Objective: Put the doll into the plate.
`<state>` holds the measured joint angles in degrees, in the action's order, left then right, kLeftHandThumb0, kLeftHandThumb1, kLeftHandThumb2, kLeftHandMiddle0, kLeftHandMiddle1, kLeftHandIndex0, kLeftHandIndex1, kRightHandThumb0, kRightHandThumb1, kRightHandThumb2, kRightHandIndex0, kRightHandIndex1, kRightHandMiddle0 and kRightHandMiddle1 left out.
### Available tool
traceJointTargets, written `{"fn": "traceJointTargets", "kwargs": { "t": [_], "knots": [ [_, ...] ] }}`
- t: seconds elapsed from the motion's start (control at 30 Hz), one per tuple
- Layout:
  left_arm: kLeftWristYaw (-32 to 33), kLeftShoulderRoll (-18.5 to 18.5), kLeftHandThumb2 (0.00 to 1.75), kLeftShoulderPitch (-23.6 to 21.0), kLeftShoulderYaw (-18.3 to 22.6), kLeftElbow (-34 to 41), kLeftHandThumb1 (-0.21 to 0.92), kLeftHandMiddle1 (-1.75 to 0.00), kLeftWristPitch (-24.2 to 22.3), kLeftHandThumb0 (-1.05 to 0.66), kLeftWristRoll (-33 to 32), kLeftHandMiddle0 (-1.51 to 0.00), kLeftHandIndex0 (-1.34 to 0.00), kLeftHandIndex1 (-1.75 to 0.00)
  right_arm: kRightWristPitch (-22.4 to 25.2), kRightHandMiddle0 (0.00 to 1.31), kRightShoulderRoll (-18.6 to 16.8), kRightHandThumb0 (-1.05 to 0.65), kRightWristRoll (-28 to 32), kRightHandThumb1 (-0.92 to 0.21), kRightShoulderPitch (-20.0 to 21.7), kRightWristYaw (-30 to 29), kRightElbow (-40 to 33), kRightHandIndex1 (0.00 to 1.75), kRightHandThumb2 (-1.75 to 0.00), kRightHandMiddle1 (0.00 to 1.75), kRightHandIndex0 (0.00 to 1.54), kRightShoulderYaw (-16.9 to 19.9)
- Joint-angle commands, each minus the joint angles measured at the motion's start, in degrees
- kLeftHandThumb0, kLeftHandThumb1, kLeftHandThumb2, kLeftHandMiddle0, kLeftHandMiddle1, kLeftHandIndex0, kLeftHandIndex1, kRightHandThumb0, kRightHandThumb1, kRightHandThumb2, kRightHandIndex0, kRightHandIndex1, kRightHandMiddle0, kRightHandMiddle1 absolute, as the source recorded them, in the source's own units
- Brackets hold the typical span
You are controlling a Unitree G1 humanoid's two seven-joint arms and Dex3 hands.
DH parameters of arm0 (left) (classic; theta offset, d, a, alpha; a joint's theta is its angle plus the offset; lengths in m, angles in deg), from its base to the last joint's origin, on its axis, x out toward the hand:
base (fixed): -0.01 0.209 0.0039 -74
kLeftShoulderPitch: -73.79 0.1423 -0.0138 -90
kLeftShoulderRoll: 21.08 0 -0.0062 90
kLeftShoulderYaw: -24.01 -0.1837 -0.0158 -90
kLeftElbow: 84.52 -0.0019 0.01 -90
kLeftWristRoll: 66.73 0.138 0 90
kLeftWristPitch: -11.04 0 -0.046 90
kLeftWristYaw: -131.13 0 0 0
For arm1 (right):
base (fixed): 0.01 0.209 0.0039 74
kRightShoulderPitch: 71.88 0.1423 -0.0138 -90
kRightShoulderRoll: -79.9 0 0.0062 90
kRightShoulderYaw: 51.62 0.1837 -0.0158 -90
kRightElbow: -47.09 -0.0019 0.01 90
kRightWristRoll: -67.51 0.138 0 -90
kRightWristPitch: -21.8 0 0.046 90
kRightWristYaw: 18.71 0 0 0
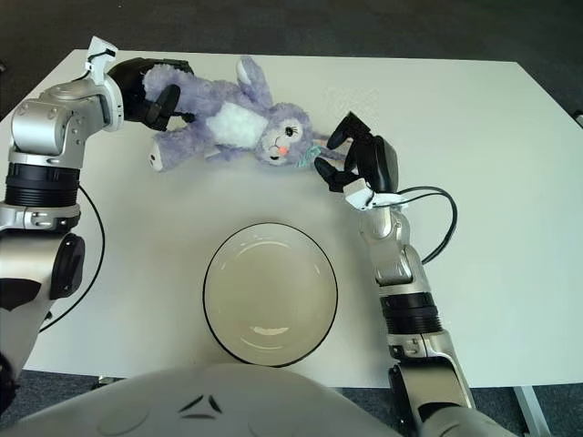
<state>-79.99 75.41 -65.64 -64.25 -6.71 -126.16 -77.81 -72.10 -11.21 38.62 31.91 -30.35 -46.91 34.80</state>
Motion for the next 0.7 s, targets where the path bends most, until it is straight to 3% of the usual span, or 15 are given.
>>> {"fn": "traceJointTargets", "kwargs": {
  "t": [0.0, 0.17, 0.2, 0.23, 0.27, 0.3, 0.4, 0.67],
  "knots": [
    [-0.77, -0.11, 1.61, -0.63, -0.14, -1.23, 0.00, -1.52, 1.71, 0.00, -0.71, -0.75, -0.83, -1.75, 2.88, 0.39, -0.48, -0.02, -1.80, -0.48, 1.54, 1.66, -3.46, 1.46, -1.02, 1.73, 0.58, -0.83],
    [-0.69, -0.10, 1.60, -0.37, -0.77, -1.45, -0.01, -1.50, 2.80, 0.00, -0.17, -0.77, -0.83, -1.75, 5.64, 0.31, -0.09, -0.01, -2.62, -0.69, 2.21, 4.02, -6.07, 1.41, -0.71, 1.66, 0.51, -1.19],
    [-0.56, -0.11, 1.60, -0.29, -0.92, -1.39, -0.01, -1.50, 2.92, 0.00, -0.06, -0.77, -0.83, -1.75, 5.80, 0.33, 0.15, -0.08, -2.88, -0.72, 2.49, 4.39, -6.34, 1.38, -0.66, 1.63, 0.48, -1.28],
    [-0.48, -0.11, 1.60, -0.25, -1.00, -1.36, -0.01, -1.50, 2.99, 0.00, 0.00, -0.77, -0.82, -1.75, 5.90, 0.31, 0.30, -0.22, -3.04, -0.69, 2.66, 4.64, -6.52, 1.31, -0.63, 1.57, 0.43, -1.34],
    [-0.43, -0.10, 1.61, -0.23, -1.06, -1.35, -0.01, -1.50, 3.05, 0.00, 0.03, -0.77, -0.82, -1.75, 6.01, 0.24, 0.38, -0.34, -3.16, -0.59, 2.75, 4.83, -6.65, 1.25, -0.71, 1.52, 0.39, -1.37],
    [-0.22, -0.19, 1.61, -0.20, -1.13, -1.33, -0.01, -1.50, 3.07, 0.00, 0.13, -0.77, -0.82, -1.75, 6.17, 0.20, 0.72, -0.41, -3.24, -0.51, 3.08, 5.53, -6.88, 1.22, -0.78, 1.49, 0.37, -1.46],
    [0.35, -0.50, 1.61, -0.20, -1.23, -1.51, -0.01, -1.50, 3.13, 0.00, 0.31, -0.79, -0.82, -1.75, 6.53, 0.10, 1.70, -0.54, -3.42, -0.43, 4.03, 7.52, -7.25, 1.12, -0.85, 1.40, 0.31, -1.76],
    [0.91, -1.34, 1.61, -0.06, -0.80, -1.90, -0.02, -1.47, 3.32, 0.00, -0.23, -0.82, -0.81, -1.75, 7.42, 0.01, 5.99, -0.74, -4.82, -0.47, 8.31, 15.97, -8.91, 0.92, -0.73, 1.18, 0.24, -3.66]
  ]
}}
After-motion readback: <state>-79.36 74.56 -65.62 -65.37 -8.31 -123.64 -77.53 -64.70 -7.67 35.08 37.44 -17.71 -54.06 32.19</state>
